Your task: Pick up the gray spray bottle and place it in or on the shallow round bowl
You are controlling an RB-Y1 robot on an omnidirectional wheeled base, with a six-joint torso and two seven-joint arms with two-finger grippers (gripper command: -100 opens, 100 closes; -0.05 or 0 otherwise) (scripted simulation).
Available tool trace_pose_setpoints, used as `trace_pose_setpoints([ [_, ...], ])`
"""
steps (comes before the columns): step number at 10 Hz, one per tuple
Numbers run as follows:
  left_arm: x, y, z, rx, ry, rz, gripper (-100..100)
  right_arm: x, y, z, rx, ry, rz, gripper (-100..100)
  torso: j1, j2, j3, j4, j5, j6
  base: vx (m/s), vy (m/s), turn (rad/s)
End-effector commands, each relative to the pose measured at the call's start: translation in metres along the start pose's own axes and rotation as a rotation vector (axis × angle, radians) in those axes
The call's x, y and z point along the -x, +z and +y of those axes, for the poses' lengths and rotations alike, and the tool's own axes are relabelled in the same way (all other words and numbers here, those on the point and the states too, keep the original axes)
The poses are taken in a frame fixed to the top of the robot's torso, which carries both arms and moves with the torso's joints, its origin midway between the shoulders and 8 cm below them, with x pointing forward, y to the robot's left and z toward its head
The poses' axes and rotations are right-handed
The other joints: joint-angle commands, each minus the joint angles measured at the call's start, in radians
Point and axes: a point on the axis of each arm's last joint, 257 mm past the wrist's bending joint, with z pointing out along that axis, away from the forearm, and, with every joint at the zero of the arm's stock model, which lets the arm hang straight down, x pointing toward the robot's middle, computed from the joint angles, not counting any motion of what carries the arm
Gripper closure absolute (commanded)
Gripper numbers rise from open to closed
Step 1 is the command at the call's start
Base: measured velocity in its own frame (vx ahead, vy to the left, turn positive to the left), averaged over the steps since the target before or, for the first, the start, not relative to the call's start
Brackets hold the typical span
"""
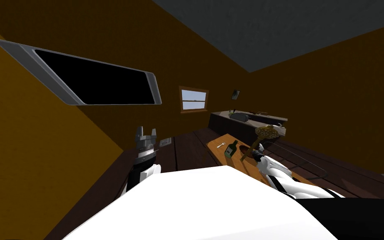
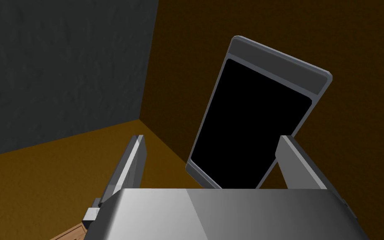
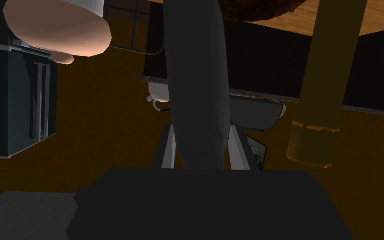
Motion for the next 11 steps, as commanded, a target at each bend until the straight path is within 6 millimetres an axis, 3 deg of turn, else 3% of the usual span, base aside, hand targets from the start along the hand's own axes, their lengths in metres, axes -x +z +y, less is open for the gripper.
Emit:
trace_pose_setpoints([
  [1, 0.0, 0.0, 0.0, 0.0, 0.0, 0.0, 0, 0.008, 0.0, -0.007, -0.021, 0.027, -0.008, 100, 0.0, 0.0, 0.0, 0.0, 0.0, 0.0, 0.046, -0.057, 0.077],
  [6, 0.0, 0.0, 0.0, 0.0, 0.0, 0.0, 0, 0.025, 0.002, -0.024, -0.08, 0.094, -0.024, 100, 0.0, 0.001, 0.001, 0.001, 0.001, 0.001, 0.029, -0.04, 0.051],
  [7, 0.0, 0.0, 0.0, 0.0, 0.0, 0.0, 0, 0.04, 0.003, -0.039, -0.13, 0.155, -0.04, 100, -0.001, 0.001, 0.0, 0.0, 0.0, 0.001, 0.083, -0.074, 0.131],
  [10, 0.0, 0.0, 0.0, 0.0, 0.0, 0.0, 0, 0.04, 0.003, -0.039, -0.13, 0.155, -0.04, 100, -0.002, -0.001, 0.0, 0.001, 0.001, 0.002, 0.038, -0.049, 0.025],
  [11, 0.0, 0.0, 0.0, 0.0, 0.0, 0.0, 0, 0.052, 0.002, -0.049, -0.166, 0.204, -0.053, 100, 0.0, 0.002, 0.001, 0.001, 0.001, 0.002, 0.026, -0.062, 0.05],
])
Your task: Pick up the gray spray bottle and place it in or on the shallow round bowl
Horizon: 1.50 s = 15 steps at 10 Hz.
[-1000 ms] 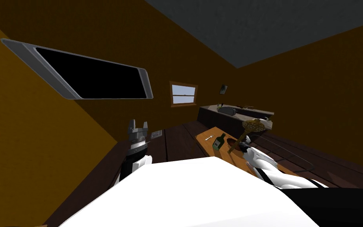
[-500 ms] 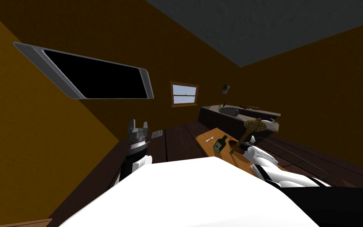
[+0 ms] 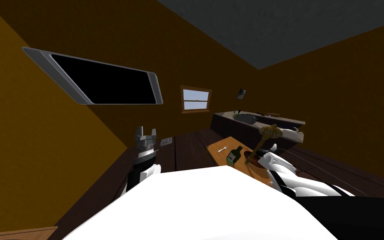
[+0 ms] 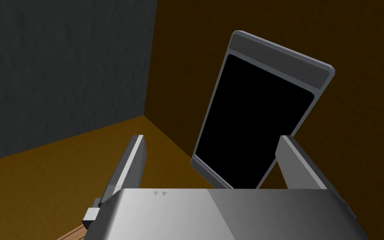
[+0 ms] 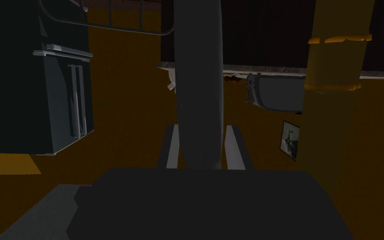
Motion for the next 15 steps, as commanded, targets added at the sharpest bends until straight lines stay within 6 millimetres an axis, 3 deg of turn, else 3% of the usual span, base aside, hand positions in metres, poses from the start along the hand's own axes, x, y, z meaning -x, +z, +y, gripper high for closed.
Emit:
trace_pose_setpoints([
  [1, 0.0, 0.0, 0.0, 0.0, 0.0, 0.0, 0, 0.008, 0.0, -0.006, -0.019, 0.029, -0.008, 100, 0.0, 0.0, 0.0, 0.0, 0.0, 0.0, 0.042, -0.089, 0.077],
  [2, 0.0, 0.0, 0.0, 0.0, 0.0, 0.0, 0, 0.016, 0.001, -0.01, -0.04, 0.06, -0.016, 100, -0.001, -0.001, 0.0, 0.0, -0.001, 0.0, 0.052, -0.113, 0.06],
  [3, 0.0, 0.0, 0.0, 0.0, 0.0, 0.0, 0, 0.01, 0.0, -0.007, -0.026, 0.045, -0.009, 100, -0.003, -0.002, -0.001, 0.0, 0.0, 0.0, 0.026, -0.061, 0.022],
  [4, 0.0, 0.0, 0.0, 0.0, 0.0, 0.0, 0, 0.012, 0.0, -0.008, -0.03, 0.047, -0.013, -100, -0.001, -0.001, 0.0, 0.0, -0.001, 0.0, 0.005, -0.012, 0.002],
  [8, 0.0, 0.0, 0.0, 0.0, 0.0, 0.0, 0, 0.013, 0.0, -0.007, -0.029, 0.047, -0.013, -100, 0.004, 0.002, 0.001, 0.0, 0.0, 0.0, 0.0, 0.0, 0.0],
  [9, 0.0, 0.0, 0.0, 0.0, 0.0, 0.0, 0, 0.013, 0.0, -0.007, -0.029, 0.047, -0.013, 0, 0.004, 0.002, 0.001, 0.0, 0.0, 0.0, 0.0, 0.0, 0.0],
  [10, 0.0, 0.0, 0.0, 0.0, 0.0, 0.0, 0, 0.034, 0.002, 0.008, 0.011, 0.042, -0.033, -100, 0.004, 0.002, 0.001, 0.0, 0.0, 0.0, 0.052, 0.03, -0.256],
  [12, 0.0, 0.0, 0.0, 0.0, 0.0, 0.0, 0, 0.03, 0.002, 0.012, 0.019, 0.038, -0.025, -100, 0.007, -0.003, -0.002, -0.001, 0.001, 0.0, 0.062, 0.041, -0.076],
  [13, 0.0, 0.0, 0.0, 0.0, 0.0, 0.0, 0, 0.05, 0.003, 0.026, 0.057, 0.045, -0.043, -100, 0.006, -0.002, -0.001, 0.0, 0.001, 0.0, 0.061, 0.045, -0.265],
  [15, 0.0, 0.0, 0.0, 0.0, 0.0, 0.0, 0, 0.048, 0.002, 0.03, 0.064, -0.005, -0.047, -100, 0.007, -0.002, -0.001, -0.001, 0.001, 0.0, 0.048, 0.033, -0.058],
])
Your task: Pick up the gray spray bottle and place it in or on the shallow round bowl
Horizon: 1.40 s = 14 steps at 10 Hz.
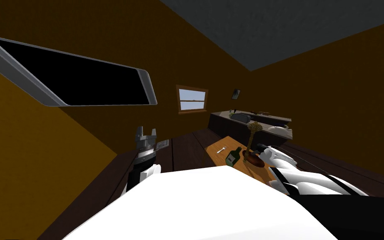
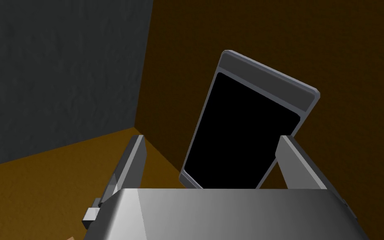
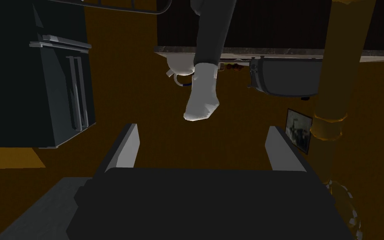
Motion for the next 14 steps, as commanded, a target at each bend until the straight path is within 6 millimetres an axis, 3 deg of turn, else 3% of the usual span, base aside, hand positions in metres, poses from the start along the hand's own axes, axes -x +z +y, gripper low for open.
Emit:
trace_pose_setpoints([
  [1, 0.0, 0.0, 0.0, 0.0, 0.0, 0.0, 0, -0.001, -0.001, 0.003, 0.006, 0.009, 0.003, -100, 0.0, 0.0, 0.0, 0.0, 0.0, 0.0, 0.014, -0.001, 0.036],
  [2, 0.0, 0.0, 0.0, 0.0, 0.0, 0.0, 0, -0.002, -0.001, 0.003, 0.007, 0.029, 0.008, -100, -0.001, 0.001, 0.001, 0.0, 0.0, 0.0, 0.0, -0.006, 0.003],
  [3, 0.0, 0.0, 0.0, 0.0, 0.0, 0.0, 0, 0.019, 0.0, 0.015, 0.042, 0.005, -0.017, -100, -0.002, 0.002, 0.001, 0.001, -0.001, 0.001, 0.051, 0.024, -0.342],
  [6, 0.0, 0.0, 0.0, 0.0, 0.0, 0.0, 0, 0.013, 0.0, 0.019, 0.05, 0.018, -0.002, -100, 0.001, 0.0, 0.0, 0.0, 0.0, 0.0, 0.038, 0.032, -0.012],
  [7, 0.0, 0.0, 0.0, 0.0, 0.0, 0.0, 0, 0.034, 0.001, 0.03, 0.083, 0.001, -0.025, -100, -0.001, 0.001, 0.001, 0.0, 0.0, 0.0, 0.051, 0.035, -0.289],
  [8, 0.0, 0.0, 0.0, 0.0, 0.0, 0.0, 0, 0.034, -0.001, 0.044, 0.11, 0.009, -0.023, -100, 0.001, 0.0, 0.0, 0.0, 0.0, 0.002, 0.06, 0.054, -0.178],
  [9, 0.0, 0.0, 0.0, 0.0, 0.0, 0.0, 0, 0.031, 0.0, 0.039, 0.1, 0.008, -0.018, -100, 0.002, -0.001, 0.0, 0.0, 0.0, 0.0, 0.034, 0.033, 0.046],
  [10, 0.0, 0.0, 0.0, 0.0, 0.0, 0.0, 0, 0.048, 0.001, 0.044, 0.121, 0.007, -0.029, -100, 0.001, 0.0, 0.0, 0.0, 0.0, 0.0, 0.054, 0.036, -0.231],
  [11, 0.0, 0.0, 0.0, 0.0, 0.0, 0.0, 0, 0.042, 0.0, 0.047, 0.127, -0.006, -0.02, -100, 0.001, -0.001, 0.0, 0.0, 0.0, 0.002, 0.061, 0.053, -0.157],
  [12, 0.0, 0.0, 0.0, 0.0, 0.0, 0.0, 0, 0.065, 0.0, 0.055, 0.153, -0.007, -0.044, -100, 0.002, -0.001, -0.001, 0.0, 0.0, 0.0, 0.094, 0.065, -0.197],
  [14, 0.0, 0.0, 0.0, 0.0, 0.0, 0.0, 0, 0.056, 0.0, 0.059, 0.161, -0.018, -0.029, -100, 0.003, -0.003, -0.002, -0.001, 0.0, 0.0, 0.059, 0.057, -0.08],
])
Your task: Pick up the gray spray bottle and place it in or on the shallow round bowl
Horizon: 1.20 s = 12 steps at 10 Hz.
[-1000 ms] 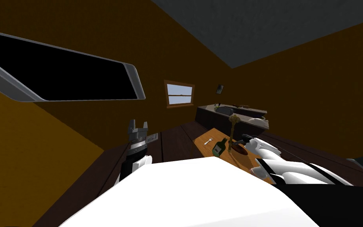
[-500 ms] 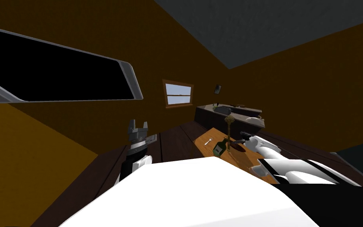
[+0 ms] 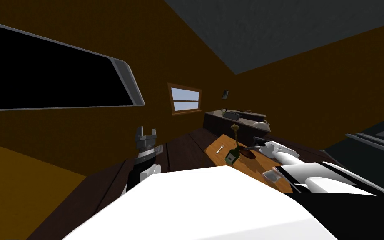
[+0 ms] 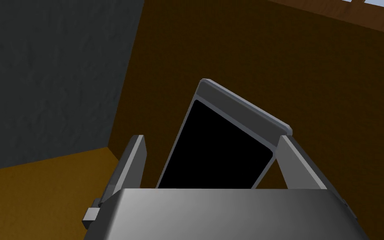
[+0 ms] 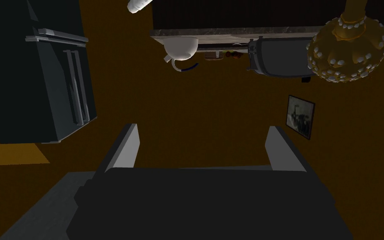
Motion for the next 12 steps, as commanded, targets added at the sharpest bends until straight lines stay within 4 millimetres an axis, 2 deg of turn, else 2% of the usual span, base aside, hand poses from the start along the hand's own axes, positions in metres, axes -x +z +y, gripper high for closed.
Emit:
trace_pose_setpoints([
  [1, 0.0, 0.0, 0.0, 0.0, 0.0, 0.0, 0, 0.02, 0.001, 0.008, 0.029, -0.009, -0.019, -100, 0.0, 0.0, 0.0, 0.0, 0.0, 0.0, 0.05, 0.05, -0.242],
  [2, 0.0, 0.0, 0.0, 0.0, 0.0, 0.0, 0, 0.013, 0.001, 0.011, 0.034, -0.016, -0.005, -100, 0.001, 0.0, 0.0, 0.0, 0.0, 0.002, 0.056, 0.06, -0.15],
  [3, 0.0, 0.0, 0.0, 0.0, 0.0, 0.0, 0, 0.035, 0.002, 0.016, 0.056, -0.02, -0.029, -100, 0.001, 0.0, 0.0, 0.0, 0.0, 0.0, 0.06, 0.07, -0.269],
  [5, 0.0, 0.0, 0.0, 0.0, 0.0, 0.0, 0, 0.026, 0.001, 0.019, 0.062, -0.029, -0.012, -100, 0.001, -0.001, 0.0, 0.0, 0.0, 0.0, 0.049, 0.05, -0.046],
  [6, 0.0, 0.0, 0.0, 0.0, 0.0, 0.0, 0, 0.047, 0.001, 0.023, 0.083, -0.035, -0.033, -100, -0.001, 0.0, 0.0, 0.0, 0.0, 0.0, 0.062, 0.04, -0.214],
  [8, 0.0, 0.0, 0.0, 0.0, 0.0, 0.0, 0, 0.039, 0.001, 0.025, 0.087, -0.042, -0.018, -100, 0.0, 0.0, 0.0, 0.0, 0.0, 0.0, 0.03, 0.047, -0.089],
  [9, 0.0, 0.0, 0.0, 0.0, 0.0, 0.0, 0, 0.06, 0.001, 0.029, 0.106, -0.044, -0.039, -100, -0.001, 0.001, 0.001, 0.0, 0.0, 0.0, 0.048, 0.059, -0.251],
  [10, 0.0, 0.0, 0.0, 0.0, 0.0, 0.0, 0, 0.055, 0.0, 0.036, 0.121, -0.043, -0.03, -100, 0.0, 0.001, 0.001, 0.0, 0.0, 0.002, 0.06, 0.066, -0.153],
  [12, 0.0, 0.0, 0.0, 0.0, 0.0, 0.0, 0, 0.053, 0.0, 0.032, 0.111, -0.049, -0.026, -100, -0.001, 0.0, 0.0, 0.0, 0.0, -0.001, 0.018, 0.022, 0.019],
])
